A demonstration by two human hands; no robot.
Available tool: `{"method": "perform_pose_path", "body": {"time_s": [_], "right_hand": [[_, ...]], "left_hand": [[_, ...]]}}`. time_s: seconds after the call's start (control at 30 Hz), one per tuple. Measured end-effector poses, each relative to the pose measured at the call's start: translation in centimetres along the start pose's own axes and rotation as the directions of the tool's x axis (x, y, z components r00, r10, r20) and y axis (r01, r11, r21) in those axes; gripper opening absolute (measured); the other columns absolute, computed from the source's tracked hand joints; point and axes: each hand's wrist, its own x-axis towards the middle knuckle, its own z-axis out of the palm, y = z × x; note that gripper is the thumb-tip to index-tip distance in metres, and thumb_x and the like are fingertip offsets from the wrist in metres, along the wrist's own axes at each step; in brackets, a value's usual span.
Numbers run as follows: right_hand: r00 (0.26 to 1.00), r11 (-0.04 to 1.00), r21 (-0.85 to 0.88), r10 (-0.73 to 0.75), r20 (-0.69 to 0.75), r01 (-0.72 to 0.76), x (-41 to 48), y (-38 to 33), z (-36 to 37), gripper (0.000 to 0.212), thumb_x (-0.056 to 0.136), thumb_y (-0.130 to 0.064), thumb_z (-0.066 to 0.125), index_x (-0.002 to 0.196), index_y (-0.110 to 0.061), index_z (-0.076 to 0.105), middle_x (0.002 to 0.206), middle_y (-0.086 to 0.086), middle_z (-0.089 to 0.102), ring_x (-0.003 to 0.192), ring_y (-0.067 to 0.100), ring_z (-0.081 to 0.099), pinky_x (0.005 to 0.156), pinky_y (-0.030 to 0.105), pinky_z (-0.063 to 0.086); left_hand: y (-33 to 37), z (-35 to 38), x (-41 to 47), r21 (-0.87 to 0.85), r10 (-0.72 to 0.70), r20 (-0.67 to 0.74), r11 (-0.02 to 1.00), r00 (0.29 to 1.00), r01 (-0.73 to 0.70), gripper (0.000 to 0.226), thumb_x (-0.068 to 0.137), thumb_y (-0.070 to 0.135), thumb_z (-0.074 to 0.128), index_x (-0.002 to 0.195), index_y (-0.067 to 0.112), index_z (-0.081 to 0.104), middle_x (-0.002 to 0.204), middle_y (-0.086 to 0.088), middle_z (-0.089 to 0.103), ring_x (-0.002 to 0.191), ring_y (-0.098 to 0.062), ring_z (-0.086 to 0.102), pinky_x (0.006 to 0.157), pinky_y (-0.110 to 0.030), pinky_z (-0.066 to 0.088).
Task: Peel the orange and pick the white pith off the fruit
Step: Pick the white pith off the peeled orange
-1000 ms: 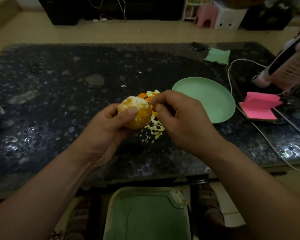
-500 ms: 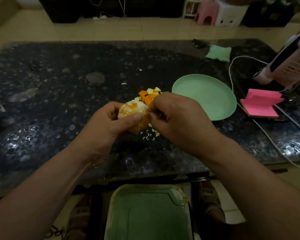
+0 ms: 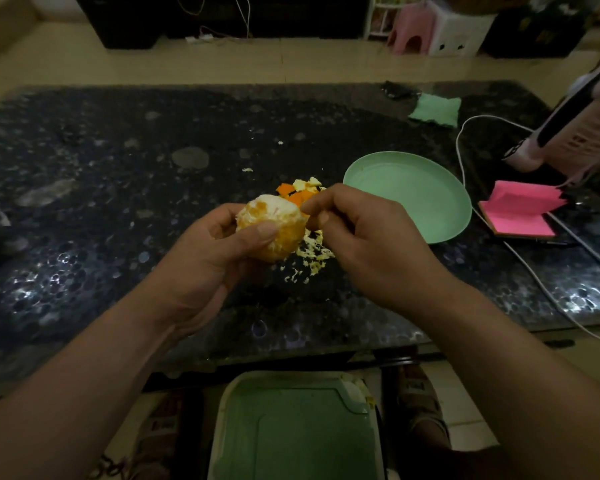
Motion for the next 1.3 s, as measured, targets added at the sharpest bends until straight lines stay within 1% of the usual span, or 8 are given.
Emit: {"method": "perform_pose_path", "body": {"time_s": [0.17,0.47,0.67,0.77,0.87,1.03,1.2,1.3], "right_hand": [[1.0,0.997,-0.075,-0.029,0.008,0.03,-0.2,-0.8,-0.1,0.011,0.102,-0.031,0.067,0.109,-0.025,0.073,0.089,-0.015,0.07,0.079,0.007,0.065,0.07,0.03,0.054],[0.995,0.967,-0.245,-0.091,-0.046,0.077,-0.1,-0.8,0.5,0.012,0.099,-0.03,0.067,0.089,-0.023,0.066,0.073,-0.009,0.064,0.067,0.012,0.059,0.064,0.04,0.053],[0.993,0.994,-0.101,-0.057,-0.101,0.047,0.0,-0.6,0.5,0.009,0.094,-0.024,0.07,0.085,-0.022,0.067,0.071,-0.006,0.066,0.066,0.014,0.062,0.062,0.043,0.053],[0.993,0.999,-0.032,-0.044,-0.11,0.04,0.0,-0.8,0.4,0.008,0.093,-0.021,0.07,0.085,-0.021,0.068,0.071,-0.006,0.067,0.065,0.014,0.063,0.062,0.041,0.054],[0.988,1.0,-0.01,-0.023,-0.153,0.022,0.1,-0.6,0.3,0.01,0.093,-0.019,0.072,0.084,-0.019,0.069,0.07,-0.008,0.066,0.065,0.011,0.062,0.06,0.03,0.052],[0.986,1.0,-0.015,0.009,-0.169,-0.012,0.5,0.0,-0.1,0.012,0.097,-0.021,0.071,0.086,-0.019,0.07,0.069,-0.012,0.064,0.064,0.007,0.059,0.058,0.017,0.043],[0.997,0.993,-0.099,0.051,-0.057,-0.057,0.6,0.6,0.4,0.011,0.103,-0.022,0.062,0.109,-0.028,0.07,0.078,-0.008,0.067,0.067,0.01,0.061,0.064,0.036,0.053],[0.995,0.968,-0.231,0.088,-0.039,-0.095,0.8,0.9,0.9,0.014,0.103,-0.032,0.061,0.094,-0.024,0.066,0.076,-0.005,0.065,0.069,0.016,0.061,0.065,0.042,0.053]], "left_hand": [[-0.2,-0.1,0.0,0.024,0.002,-0.008,1.0,1.0,-0.001,0.05,0.079,0.023,0.079,0.125,0.007,0.066,0.115,-0.01,0.077,0.1,-0.022,0.075,0.08,-0.031,0.064],[-0.4,0.1,0.0,0.085,0.026,-0.021,0.996,0.999,-0.025,0.059,0.071,0.029,0.09,0.122,0.012,0.067,0.117,-0.009,0.077,0.103,-0.023,0.075,0.079,-0.03,0.063],[-0.3,-0.1,0.0,-0.005,0.004,0.027,1.0,1.0,-0.004,0.067,0.07,0.031,0.094,0.127,0.007,0.066,0.121,-0.013,0.076,0.105,-0.024,0.074,0.085,-0.032,0.064],[0.0,-0.5,-0.1,-0.056,0.002,0.089,0.998,0.996,0.003,0.088,0.063,0.042,0.1,0.134,0.003,0.065,0.133,-0.019,0.071,0.115,-0.027,0.072,0.096,-0.036,0.061],[0.2,-0.8,-0.1,-0.081,-0.018,0.149,0.996,0.989,0.03,0.083,0.065,0.044,0.098,0.133,0.006,0.07,0.138,-0.021,0.068,0.121,-0.029,0.069,0.106,-0.041,0.056],[0.5,-1.1,-0.3,-0.122,-0.044,0.191,0.99,0.981,0.068,0.076,0.063,0.044,0.099,0.127,0.01,0.076,0.137,-0.019,0.069,0.12,-0.027,0.071,0.1,-0.037,0.06],[0.0,-1.3,0.3,-0.133,-0.073,0.178,0.986,0.981,0.097,0.076,0.064,0.043,0.099,0.128,0.009,0.075,0.139,-0.019,0.068,0.122,-0.029,0.07,0.099,-0.039,0.06],[-0.4,-1.0,0.4,-0.133,-0.095,0.115,0.985,0.989,0.11,0.074,0.066,0.038,0.099,0.128,0.006,0.073,0.136,-0.018,0.07,0.122,-0.029,0.07,0.094,-0.037,0.062]]}}
